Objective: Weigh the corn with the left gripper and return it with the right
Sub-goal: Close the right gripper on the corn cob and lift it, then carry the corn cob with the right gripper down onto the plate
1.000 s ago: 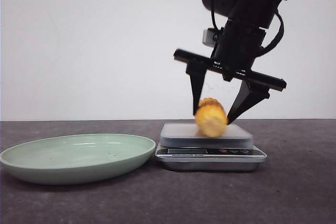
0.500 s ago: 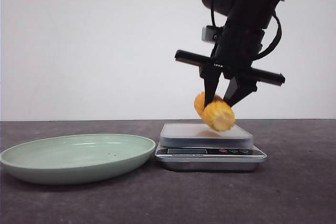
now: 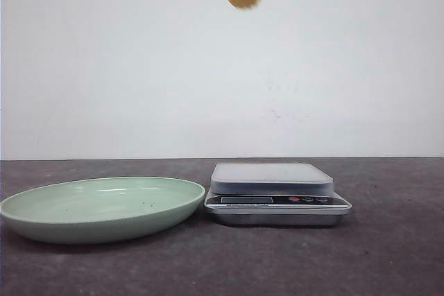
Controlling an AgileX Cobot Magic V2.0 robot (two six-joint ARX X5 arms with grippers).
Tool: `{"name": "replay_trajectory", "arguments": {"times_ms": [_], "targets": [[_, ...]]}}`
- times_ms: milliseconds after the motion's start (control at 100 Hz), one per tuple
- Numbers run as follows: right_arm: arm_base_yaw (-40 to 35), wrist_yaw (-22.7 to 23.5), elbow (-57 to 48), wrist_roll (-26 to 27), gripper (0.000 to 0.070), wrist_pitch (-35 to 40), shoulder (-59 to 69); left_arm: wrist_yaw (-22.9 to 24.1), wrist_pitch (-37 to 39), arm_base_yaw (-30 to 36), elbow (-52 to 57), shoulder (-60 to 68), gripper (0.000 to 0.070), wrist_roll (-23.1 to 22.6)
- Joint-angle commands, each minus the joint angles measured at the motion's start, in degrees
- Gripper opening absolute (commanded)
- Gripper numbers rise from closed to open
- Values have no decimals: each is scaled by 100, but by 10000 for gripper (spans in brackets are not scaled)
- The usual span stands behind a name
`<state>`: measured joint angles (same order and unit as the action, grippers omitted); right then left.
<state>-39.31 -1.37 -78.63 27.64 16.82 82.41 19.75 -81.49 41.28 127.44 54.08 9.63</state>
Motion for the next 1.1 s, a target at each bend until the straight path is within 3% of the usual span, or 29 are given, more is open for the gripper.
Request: {"name": "replay_trajectory", "arguments": {"times_ms": [0, 300, 500, 730, 980, 1030, 1090], "targets": [[-221, 11, -98, -61, 0, -33, 107, 42, -249, 42, 129, 52, 700, -57], [-828, 26, -98, 782, 0, 83, 977, 35, -249, 42, 127, 52, 700, -33], [-953, 367, -98, 1578, 0, 24, 1952, 35, -249, 42, 127, 52, 700, -24], [-979, 765, -98, 1958, 0, 170, 2824, 9, -249, 42, 127, 52, 700, 9], [-1187, 557, -98, 1989, 1, 120, 2957, -26, -249, 42, 127, 52, 700, 9], [-1196, 551, -98, 1989, 61, 120, 2957, -28, -249, 42, 127, 52, 700, 9], [-1193, 595, -98, 1989, 225, 125, 2957, -28, -249, 42, 127, 52, 700, 9]]}}
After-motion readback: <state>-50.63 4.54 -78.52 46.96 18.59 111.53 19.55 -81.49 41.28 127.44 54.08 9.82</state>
